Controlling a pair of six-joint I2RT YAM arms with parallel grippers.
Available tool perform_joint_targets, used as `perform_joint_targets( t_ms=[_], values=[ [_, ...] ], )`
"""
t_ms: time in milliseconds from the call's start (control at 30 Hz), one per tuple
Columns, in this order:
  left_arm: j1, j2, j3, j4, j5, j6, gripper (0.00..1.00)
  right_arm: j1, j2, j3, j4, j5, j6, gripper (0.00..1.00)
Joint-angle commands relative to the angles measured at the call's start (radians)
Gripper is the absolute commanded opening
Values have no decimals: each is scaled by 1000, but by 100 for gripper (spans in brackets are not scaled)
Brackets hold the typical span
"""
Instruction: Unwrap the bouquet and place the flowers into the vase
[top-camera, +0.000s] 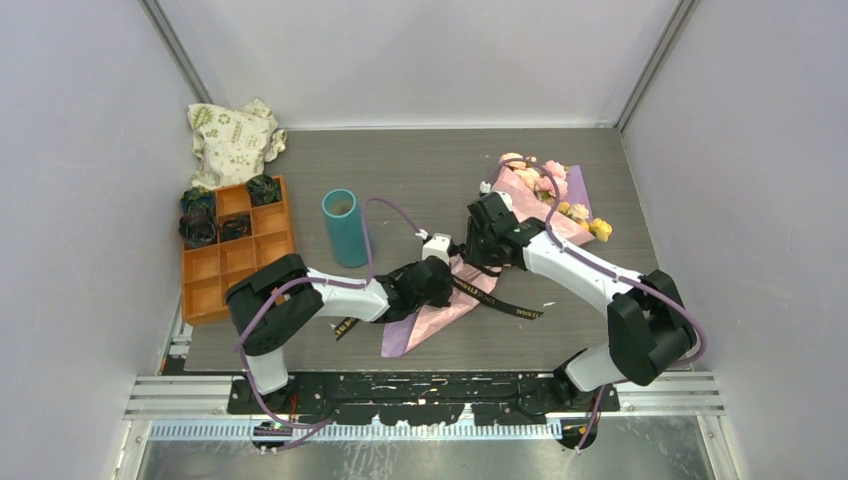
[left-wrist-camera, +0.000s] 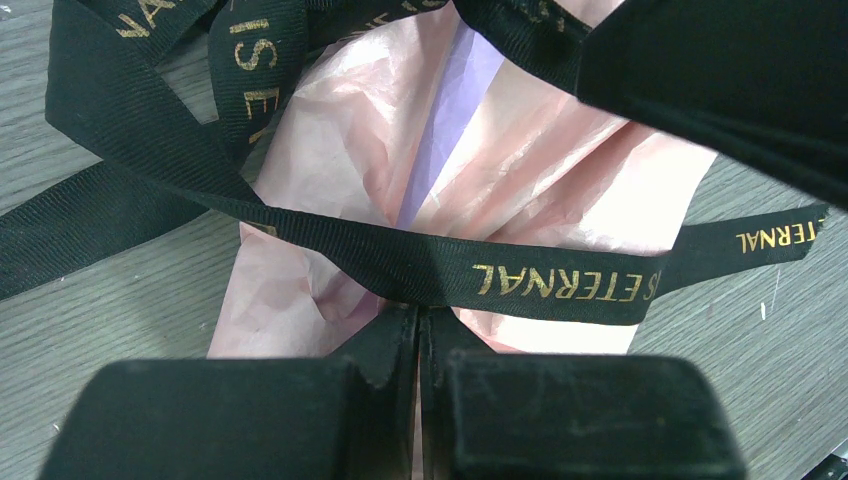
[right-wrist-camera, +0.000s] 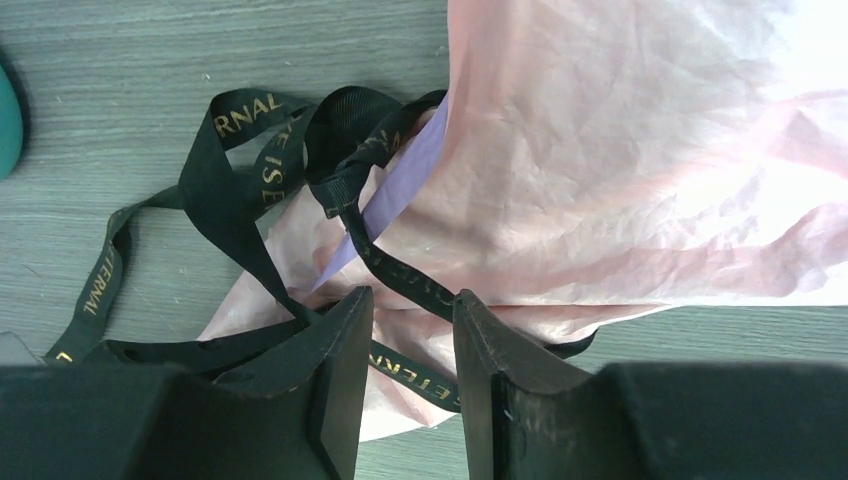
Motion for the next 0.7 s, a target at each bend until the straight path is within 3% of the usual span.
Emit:
perform_joint_targets(
  t_ms=[0,400,500,600,667],
  values=[
    [3,37,-32,-123,3,8,1,16,9,-8,28,0,12,41],
    [4,30,-38,-124,-3,6,1,19,161,76,27,91,-32,38],
    [3,31,-38,-123,-3,6,1,19,165,107,7,131,-41,27],
    [3,39,-36,-121,-3,7,1,19,147,138,-21,163,-48,6],
    [3,43,-32,-120,-1,8,1,19,124,157,-42,192,-55,1]
  ],
)
